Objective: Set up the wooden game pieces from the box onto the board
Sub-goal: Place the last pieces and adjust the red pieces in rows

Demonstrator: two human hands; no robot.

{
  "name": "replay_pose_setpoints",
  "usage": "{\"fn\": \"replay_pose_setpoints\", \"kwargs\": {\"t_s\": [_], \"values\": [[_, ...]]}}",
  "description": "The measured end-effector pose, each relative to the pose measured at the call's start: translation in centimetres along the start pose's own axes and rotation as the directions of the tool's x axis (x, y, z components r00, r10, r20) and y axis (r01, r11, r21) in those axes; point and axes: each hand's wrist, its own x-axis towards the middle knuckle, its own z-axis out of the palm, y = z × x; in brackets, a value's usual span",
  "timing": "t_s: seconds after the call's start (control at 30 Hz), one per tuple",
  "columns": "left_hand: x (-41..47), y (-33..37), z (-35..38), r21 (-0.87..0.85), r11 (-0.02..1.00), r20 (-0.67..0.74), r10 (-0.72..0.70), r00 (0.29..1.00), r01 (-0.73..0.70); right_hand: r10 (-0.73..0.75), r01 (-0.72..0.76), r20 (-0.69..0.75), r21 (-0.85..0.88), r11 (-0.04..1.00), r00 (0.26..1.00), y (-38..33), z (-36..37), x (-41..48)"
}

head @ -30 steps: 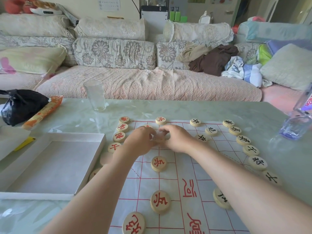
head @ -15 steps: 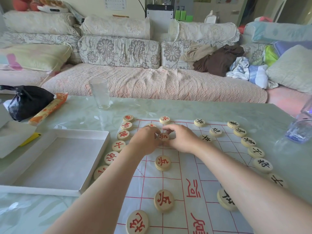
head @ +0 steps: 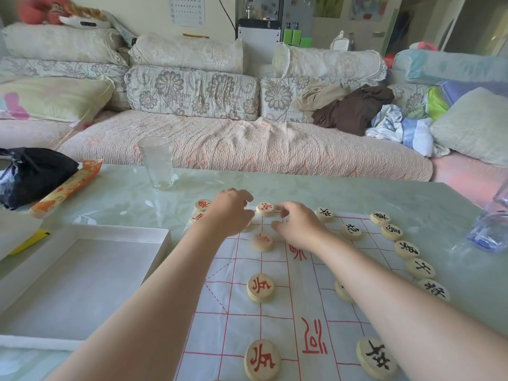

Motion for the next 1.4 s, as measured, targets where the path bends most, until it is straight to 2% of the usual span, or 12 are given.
{"fn": "replay_pose_setpoints", "kwargs": {"t_s": [0.13, 0.3, 0.47, 0.6, 0.73, 0.97, 1.17, 1.4], "values": [[2.9, -0.3, 1.2, 0.013, 1.000, 0.016, -0.014, 1.000, 0.014, 0.037, -0.035, 0.015, -0.092, 0.995, 0.999, -0.5, -0.1, 2.7], [5.1, -0.9, 2.5, 0.038, 0.998, 0.113, -0.052, 0.992, 0.048, 0.099, -0.099, -0.011, -0.198, 0.975, 0.995, -1.5, 0.2, 4.7], [4.6, -1.1, 3.6, 0.115, 0.993, 0.116, -0.010, 0.993, -0.004, 0.092, -0.104, -0.058, -0.236, 0.966, 0.994, -2.0, 2.0, 5.2], [4.1, -1.8, 3.7, 0.092, 0.996, 0.089, 0.008, 0.996, -0.016, 0.083, -0.076, 0.029, -0.200, 0.977, 0.996, -1.7, 1.8, 5.6], [4.1, -2.1, 3.8, 0.070, 0.997, 0.084, 0.022, 0.996, -0.028, 0.001, 0.018, 0.131, -0.147, 0.989, 0.991, -1.0, 1.2, 5.9], [4.9, -1.9, 4.8, 0.064, 0.997, 0.081, -0.042, 0.996, 0.036, -0.029, 0.033, 0.057, -0.072, 0.997, 0.998, -0.5, 1.3, 6.0], [5.1, -2.0, 4.9, 0.091, 0.995, 0.093, -0.044, 0.995, 0.035, -0.055, 0.064, 0.120, -0.070, 0.996, 0.991, -0.3, 1.1, 6.2], [4.9, -1.7, 4.8, 0.081, 0.996, 0.098, -0.051, 0.994, 0.043, -0.057, 0.062, 0.107, -0.043, 0.997, 0.993, -0.1, 1.3, 6.1]]}}
